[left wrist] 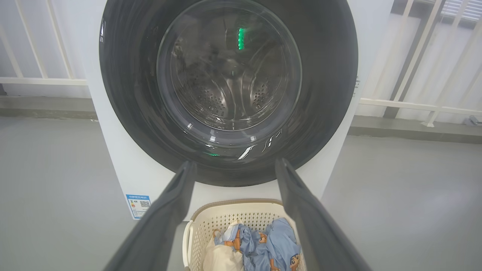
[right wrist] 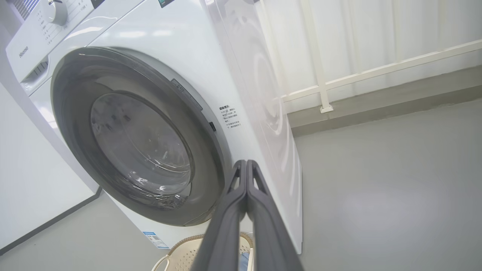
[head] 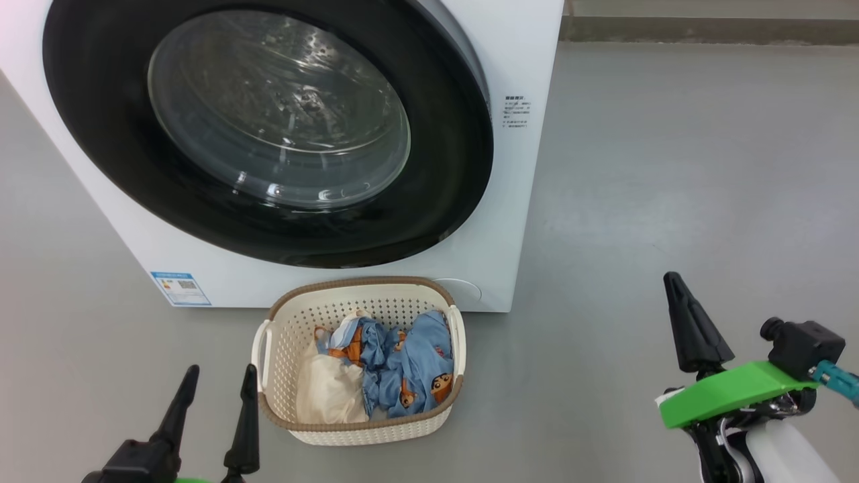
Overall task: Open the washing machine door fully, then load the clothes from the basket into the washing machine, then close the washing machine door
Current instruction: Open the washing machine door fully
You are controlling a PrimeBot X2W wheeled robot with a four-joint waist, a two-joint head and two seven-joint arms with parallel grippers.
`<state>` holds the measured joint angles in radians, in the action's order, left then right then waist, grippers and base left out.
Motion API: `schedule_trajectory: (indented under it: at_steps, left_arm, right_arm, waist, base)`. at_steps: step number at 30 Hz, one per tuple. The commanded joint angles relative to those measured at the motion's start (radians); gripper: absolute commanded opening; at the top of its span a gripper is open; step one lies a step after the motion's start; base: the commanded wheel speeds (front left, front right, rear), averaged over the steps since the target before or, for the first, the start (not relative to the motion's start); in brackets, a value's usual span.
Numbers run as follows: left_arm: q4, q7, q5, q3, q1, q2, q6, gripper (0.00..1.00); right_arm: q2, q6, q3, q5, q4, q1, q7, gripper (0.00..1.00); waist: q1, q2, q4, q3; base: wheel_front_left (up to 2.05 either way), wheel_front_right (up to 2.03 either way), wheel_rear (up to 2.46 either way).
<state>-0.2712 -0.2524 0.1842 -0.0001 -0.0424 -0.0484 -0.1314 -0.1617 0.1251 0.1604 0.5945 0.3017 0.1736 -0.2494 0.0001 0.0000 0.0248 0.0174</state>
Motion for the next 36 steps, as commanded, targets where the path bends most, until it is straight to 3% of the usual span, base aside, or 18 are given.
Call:
schedule_trajectory:
  at_steps: [1, 13, 21, 36]
  left_arm:
    - [0.014, -0.009, 0.005, 0.025, -0.034, -0.016, 0.001, 1.0]
    - [0.016, -0.009, 0.006, 0.011, -0.042, -0.014, 0.001, 1.0]
    - [0.021, -0.009, 0.008, -0.008, -0.063, -0.011, 0.001, 1.0]
    - [0.024, -0.009, 0.012, -0.05, -0.142, -0.007, 0.001, 1.0]
  right_arm:
    - [-0.017, 0.006, 0.025, 0.038, -0.016, 0.049, -0.012, 0.0]
    - [-0.062, 0.006, 0.065, 0.276, 0.037, 0.171, -0.012, 0.0]
    - [-0.119, 0.006, 0.107, 0.507, 0.059, 0.28, -0.012, 0.0]
    - [-0.242, 0.006, 0.228, 0.806, 0.087, 0.514, 0.011, 0.0]
  waist:
    - [-0.0001, 0.0, 0.002, 0.0]
    - [-0.0001, 0.0, 0.02, 0.022]
    - [-0.0001, 0.0, 0.037, 0.063]
    - [-0.0001, 0.0, 0.079, 0.189]
  base:
    - [0.0, 0.0, 0.0]
    - [0.0, 0.0, 0.0]
    - [0.0, 0.0, 0.0]
    - [0.0, 0.0, 0.0]
